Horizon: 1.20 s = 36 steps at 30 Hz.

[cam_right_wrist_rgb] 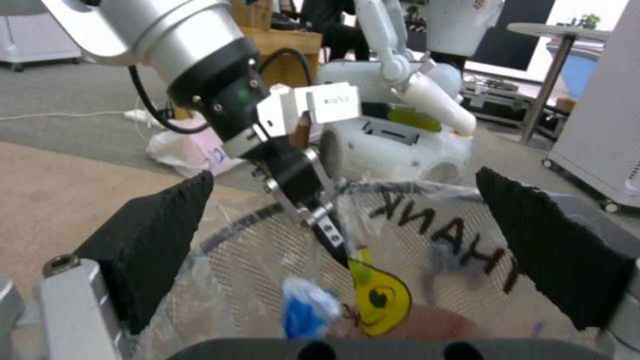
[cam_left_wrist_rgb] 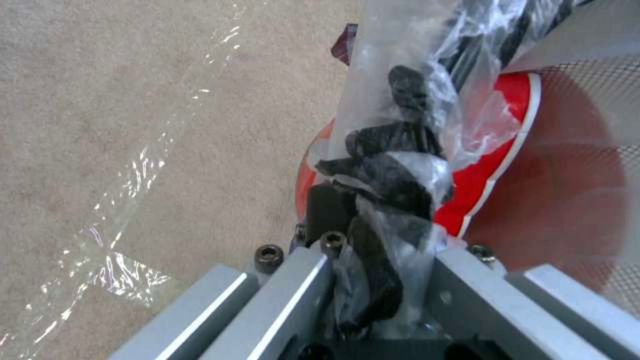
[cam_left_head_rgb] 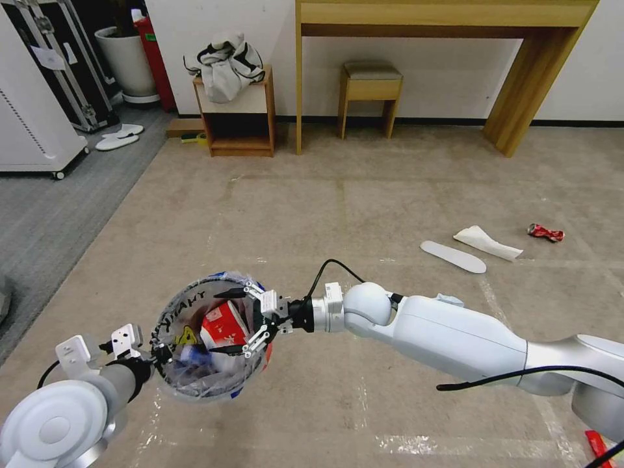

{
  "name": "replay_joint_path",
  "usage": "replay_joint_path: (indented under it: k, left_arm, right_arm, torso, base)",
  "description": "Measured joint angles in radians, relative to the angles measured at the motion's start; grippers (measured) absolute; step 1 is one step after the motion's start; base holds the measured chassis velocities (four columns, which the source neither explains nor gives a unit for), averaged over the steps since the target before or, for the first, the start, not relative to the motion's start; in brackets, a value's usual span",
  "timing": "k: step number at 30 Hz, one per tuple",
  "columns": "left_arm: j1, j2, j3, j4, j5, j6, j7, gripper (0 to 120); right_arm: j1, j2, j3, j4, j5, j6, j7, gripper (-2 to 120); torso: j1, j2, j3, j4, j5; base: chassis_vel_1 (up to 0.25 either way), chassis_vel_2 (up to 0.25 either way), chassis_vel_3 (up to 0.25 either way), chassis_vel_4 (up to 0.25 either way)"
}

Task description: Pick up the trash bin and place the garbage on the floor into it.

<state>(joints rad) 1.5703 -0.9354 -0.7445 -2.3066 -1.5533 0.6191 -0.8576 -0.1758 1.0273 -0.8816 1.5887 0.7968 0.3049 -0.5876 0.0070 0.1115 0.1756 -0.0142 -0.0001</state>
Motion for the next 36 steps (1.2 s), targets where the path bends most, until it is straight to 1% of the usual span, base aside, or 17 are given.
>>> replay_joint_path:
  k: [6, 14, 16, 19, 20, 22, 23, 25, 26, 27, 28, 30, 31, 32, 33, 34, 36]
  left_arm:
    - [0.004, 0.002, -0.003, -0.004, -0.001, 0.000, -0.003, 0]
    - [0.009, 0.001, -0.004, -0.005, -0.010, 0.000, -0.016, 0]
    - [0.011, 0.003, -0.007, -0.005, -0.013, 0.000, -0.017, 0]
    - [0.015, 0.007, -0.010, -0.005, -0.020, 0.000, -0.018, 0]
    - [0.015, 0.007, -0.010, -0.005, -0.020, 0.000, -0.018, 0]
    - [0.015, 0.011, -0.010, 0.002, -0.021, 0.000, -0.018, 0]
    - [0.015, 0.011, -0.010, 0.002, -0.021, 0.000, -0.018, 0]
    - [0.012, 0.014, -0.009, 0.009, -0.021, -0.001, -0.017, 0]
    - [0.012, 0.014, -0.009, 0.009, -0.021, -0.001, -0.017, 0]
    - [0.010, 0.016, -0.008, 0.012, -0.021, -0.001, -0.016, 0]
    - [0.007, 0.020, -0.006, 0.016, -0.021, -0.001, -0.014, 0]
    - [0.007, 0.020, -0.005, 0.016, -0.021, -0.001, -0.013, 0]
    - [0.006, 0.020, -0.006, 0.018, -0.021, -0.001, -0.011, 0]
    - [0.006, 0.019, -0.007, 0.020, -0.021, -0.001, -0.010, 0]
    - [0.006, 0.019, -0.007, 0.020, -0.021, -0.001, -0.010, 0]
    - [0.005, 0.018, -0.008, 0.021, -0.020, -0.002, -0.010, 0]
    - [-0.001, 0.007, -0.009, 0.022, -0.019, -0.002, -0.009, 0]
  right_arm:
    - [0.014, -0.006, -0.013, 0.027, 0.013, -0.017, -0.001, 100]
    - [0.030, -0.017, -0.002, 0.058, 0.042, -0.012, 0.009, 100]
    - [0.032, -0.021, 0.022, 0.070, 0.055, -0.012, 0.012, 100]
    - [0.034, -0.036, 0.118, 0.094, 0.083, -0.013, 0.031, 100]
    - [0.034, -0.036, 0.118, 0.094, 0.083, -0.013, 0.031, 100]
    - [0.035, -0.064, 0.199, 0.113, 0.109, -0.012, 0.082, 100]
    - [0.035, -0.064, 0.199, 0.113, 0.109, -0.012, 0.082, 100]
    - [0.008, -0.100, 0.268, 0.127, 0.115, -0.007, 0.138, 100]
    - [0.008, -0.100, 0.268, 0.127, 0.115, -0.007, 0.138, 100]
    - [-0.015, -0.118, 0.299, 0.133, 0.113, -0.005, 0.160, 100]
    - [-0.078, -0.151, 0.367, 0.142, 0.091, 0.001, 0.210, 100]
    - [-0.087, -0.155, 0.375, 0.142, 0.088, 0.002, 0.217, 100]
    - [-0.175, -0.181, 0.448, 0.144, 0.052, 0.016, 0.278, 100]
    - [-0.258, -0.197, 0.517, 0.144, 0.025, 0.026, 0.334, 100]
    - [-0.258, -0.197, 0.517, 0.144, 0.025, 0.026, 0.334, 100]
    - [-0.294, -0.203, 0.545, 0.143, 0.012, 0.029, 0.354, 100]
    - [-0.443, -0.209, 0.678, 0.136, -0.061, 0.038, 0.452, 100]
  torso:
    - [0.000, 0.000, 0.000, 0.0000, 0.0000]
    - [0.000, 0.000, 0.000, 0.0000, 0.0001]
    - [0.000, 0.000, 0.000, 0.0000, 0.0000]
    - [0.000, 0.000, 0.000, 0.0001, 0.0001]
    - [0.000, 0.000, 0.000, 0.0001, 0.0001]
    - [0.000, 0.000, 0.000, 0.0002, 0.0001]
    - [0.000, 0.000, 0.000, 0.0002, 0.0001]
    - [0.000, 0.000, 0.000, 0.0003, 0.0000]
    - [0.000, 0.000, 0.000, 0.0003, 0.0000]
    - [0.000, 0.000, 0.000, 0.0001, 0.0000]
    - [0.000, 0.000, 0.000, -0.0002, 0.0002]
    - [0.000, 0.000, 0.000, -0.0002, 0.0002]
    - [0.000, 0.000, 0.000, -0.0009, 0.0005]
    - [0.000, 0.000, 0.000, 0.0001, 0.0004]
    - [0.000, 0.000, 0.000, 0.0001, 0.0004]
    - [0.000, 0.000, 0.000, -0.0002, 0.0004]
    - [0.000, 0.000, 0.000, -0.0001, 0.0006]
  base:
    - [0.000, 0.000, 0.000, 0.000]
    - [0.000, 0.000, 0.000, 0.000]
    - [0.000, 0.000, 0.000, 0.000]
    - [0.000, 0.000, 0.000, 0.000]
    - [0.000, 0.000, 0.000, 0.000]
    - [0.000, 0.000, 0.000, 0.000]
    - [0.000, 0.000, 0.000, 0.000]
    - [0.000, 0.000, 0.000, 0.000]
    - [0.000, 0.000, 0.000, 0.000]
    - [0.000, 0.000, 0.000, 0.000]
    - [0.000, 0.000, 0.000, 0.000]
    - [0.000, 0.000, 0.000, 0.000]
    - [0.000, 0.000, 0.000, 0.000]
    - [0.000, 0.000, 0.000, 0.000]
    - [0.000, 0.000, 0.000, 0.000]
    - [0.000, 0.000, 0.000, 0.000]
    - [0.000, 0.000, 0.000, 0.000]
